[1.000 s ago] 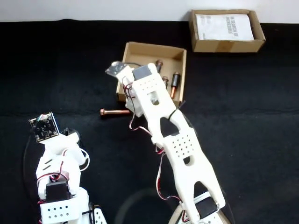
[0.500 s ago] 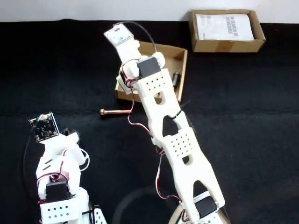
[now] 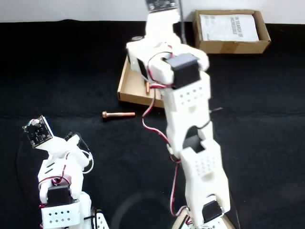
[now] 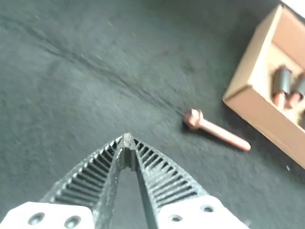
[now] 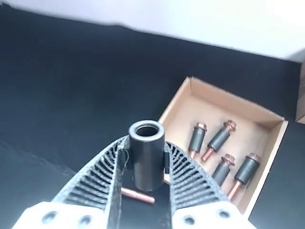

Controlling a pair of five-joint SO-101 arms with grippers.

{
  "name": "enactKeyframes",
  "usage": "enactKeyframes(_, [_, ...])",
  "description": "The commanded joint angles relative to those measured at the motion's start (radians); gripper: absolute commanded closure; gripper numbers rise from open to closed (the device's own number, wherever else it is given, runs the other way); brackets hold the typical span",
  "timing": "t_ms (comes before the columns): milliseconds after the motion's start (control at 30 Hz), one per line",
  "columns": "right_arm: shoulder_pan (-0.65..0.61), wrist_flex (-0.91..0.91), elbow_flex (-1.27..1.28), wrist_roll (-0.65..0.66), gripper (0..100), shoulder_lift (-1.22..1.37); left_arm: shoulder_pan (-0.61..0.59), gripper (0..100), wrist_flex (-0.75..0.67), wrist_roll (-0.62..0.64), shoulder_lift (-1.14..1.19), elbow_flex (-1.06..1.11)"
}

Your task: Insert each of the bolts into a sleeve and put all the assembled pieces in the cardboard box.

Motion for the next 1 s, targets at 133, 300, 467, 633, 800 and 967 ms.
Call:
enactKeyframes(133, [-0.028,0.010,0.552,-0.048,99.2,-0.380,0.093,99,0.020,0.011,0.344,-0.354])
enactKeyframes(300, [-0.050,0.007,0.897,-0.071,99.2,-0.593,0.096,99,0.117,0.043,0.748,-0.719])
enactKeyframes(467, [-0.047,0.004,1.138,-0.101,99.2,-0.746,0.154,99,0.322,0.176,1.050,-1.073])
enactKeyframes(633, [0.015,-0.074,1.339,-0.103,99.2,-0.878,0.217,99,0.470,0.316,1.282,-1.337])
enactKeyframes(800, [0.084,-0.180,1.586,-0.103,99.2,-1.030,0.289,99,0.534,0.397,1.489,-1.489])
enactKeyframes(967, [0.116,-0.300,1.854,-0.103,99.2,-1.199,0.321,99,0.580,0.442,1.693,-1.575])
